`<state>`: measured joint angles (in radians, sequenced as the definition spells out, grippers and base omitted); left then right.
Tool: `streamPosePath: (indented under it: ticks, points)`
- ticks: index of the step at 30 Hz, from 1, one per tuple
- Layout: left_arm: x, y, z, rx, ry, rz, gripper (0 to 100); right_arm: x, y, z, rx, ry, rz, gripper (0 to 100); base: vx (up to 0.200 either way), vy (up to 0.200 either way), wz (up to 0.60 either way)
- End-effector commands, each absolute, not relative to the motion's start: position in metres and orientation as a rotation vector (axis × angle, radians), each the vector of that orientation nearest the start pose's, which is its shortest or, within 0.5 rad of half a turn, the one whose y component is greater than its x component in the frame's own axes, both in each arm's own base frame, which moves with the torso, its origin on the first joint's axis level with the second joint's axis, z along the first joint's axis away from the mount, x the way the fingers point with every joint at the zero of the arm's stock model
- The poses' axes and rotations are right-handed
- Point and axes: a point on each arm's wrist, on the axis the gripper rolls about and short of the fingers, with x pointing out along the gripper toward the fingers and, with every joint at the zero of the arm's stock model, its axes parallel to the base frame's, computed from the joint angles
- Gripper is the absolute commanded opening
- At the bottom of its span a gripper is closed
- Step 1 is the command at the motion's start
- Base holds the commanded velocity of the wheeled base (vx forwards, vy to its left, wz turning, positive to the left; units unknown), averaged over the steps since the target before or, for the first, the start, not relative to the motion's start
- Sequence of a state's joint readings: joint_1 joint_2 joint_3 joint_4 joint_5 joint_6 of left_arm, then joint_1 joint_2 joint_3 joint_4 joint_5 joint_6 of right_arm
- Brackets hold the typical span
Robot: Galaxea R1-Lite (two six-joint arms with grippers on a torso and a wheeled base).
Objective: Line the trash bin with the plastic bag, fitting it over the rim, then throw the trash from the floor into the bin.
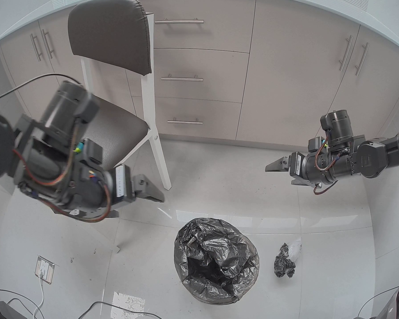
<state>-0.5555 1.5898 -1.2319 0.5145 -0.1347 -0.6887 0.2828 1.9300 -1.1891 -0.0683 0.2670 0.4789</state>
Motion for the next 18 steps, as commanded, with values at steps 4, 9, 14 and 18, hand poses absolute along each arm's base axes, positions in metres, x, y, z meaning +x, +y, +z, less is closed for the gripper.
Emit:
streamPosePath:
  ticks: [4, 9, 14, 18]
  points:
    - [0.141, -0.066, 0.262, -0.526, 0.798, -0.216, 100, 0.349, 0.085, 0.176, 0.352, 0.656, 0.163, 100, 0.000, 0.000, 0.00]
    - [0.102, -0.037, 0.270, -0.503, 0.581, -0.042, 100, 0.360, 0.084, 0.176, 0.343, 0.619, 0.158, 100, 0.000, 0.000, 0.00]
    - [0.057, -0.016, 0.274, -0.467, 0.386, 0.024, 100, 0.368, 0.087, 0.175, 0.345, 0.612, 0.160, 100, 0.000, 0.000, 0.00]
    - [0.025, 0.000, 0.260, -0.422, 0.292, 0.098, 100, 0.373, 0.090, 0.170, 0.343, 0.619, 0.163, 100, 0.000, 0.000, 0.00]
